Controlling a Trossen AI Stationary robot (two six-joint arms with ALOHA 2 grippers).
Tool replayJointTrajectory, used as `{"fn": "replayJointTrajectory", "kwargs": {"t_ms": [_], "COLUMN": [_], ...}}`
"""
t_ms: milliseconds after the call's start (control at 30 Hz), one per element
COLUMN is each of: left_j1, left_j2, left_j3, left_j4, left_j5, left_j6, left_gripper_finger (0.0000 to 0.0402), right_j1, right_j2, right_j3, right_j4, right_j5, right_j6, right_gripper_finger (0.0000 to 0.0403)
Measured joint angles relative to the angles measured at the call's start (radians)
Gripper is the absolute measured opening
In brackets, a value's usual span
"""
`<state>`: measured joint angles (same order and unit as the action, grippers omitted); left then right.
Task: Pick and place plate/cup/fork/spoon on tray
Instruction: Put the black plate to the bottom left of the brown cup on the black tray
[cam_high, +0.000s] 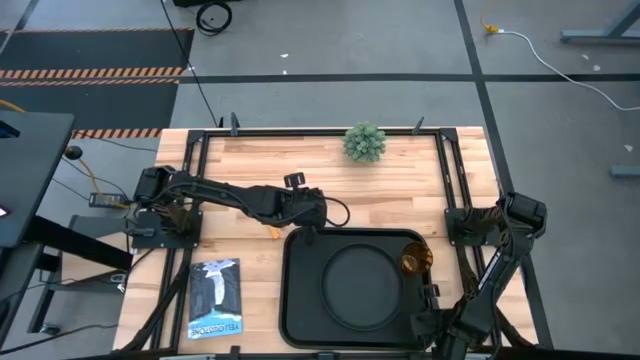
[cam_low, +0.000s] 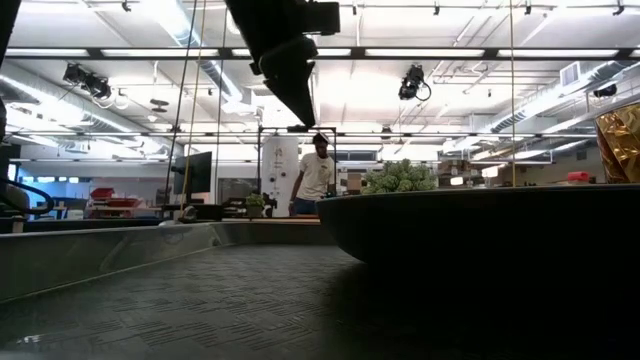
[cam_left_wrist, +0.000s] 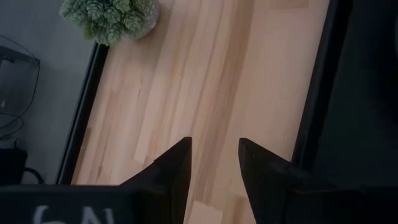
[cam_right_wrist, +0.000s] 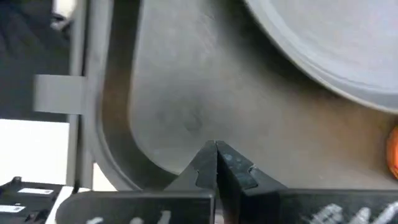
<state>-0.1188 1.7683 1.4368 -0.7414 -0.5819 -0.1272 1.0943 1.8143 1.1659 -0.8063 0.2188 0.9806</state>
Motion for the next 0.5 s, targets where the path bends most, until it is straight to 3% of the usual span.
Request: {"fn": "replayJointTrajectory", "kwargs": {"t_ms": [300, 500], "left_j1": [0.000, 0.005], "left_j2": [0.000, 0.000], "left_j3": [0.000, 0.000], "left_j4": [0.026, 0.027], "left_j5": [0.003, 0.004], "left_j6": [0.017, 0.018], "left_gripper_finger": [0.0137, 0.0137], "right_j1": [-0.030, -0.078], "right_j2": [-0.032, -0.033], "right_j3": [-0.114, -0.163], "right_j4": [0.099, 0.203], "right_j5": [0.022, -0.024], "right_j6": [-0.036, -0.118], "right_gripper_finger": [0.0005, 0.0004]}}
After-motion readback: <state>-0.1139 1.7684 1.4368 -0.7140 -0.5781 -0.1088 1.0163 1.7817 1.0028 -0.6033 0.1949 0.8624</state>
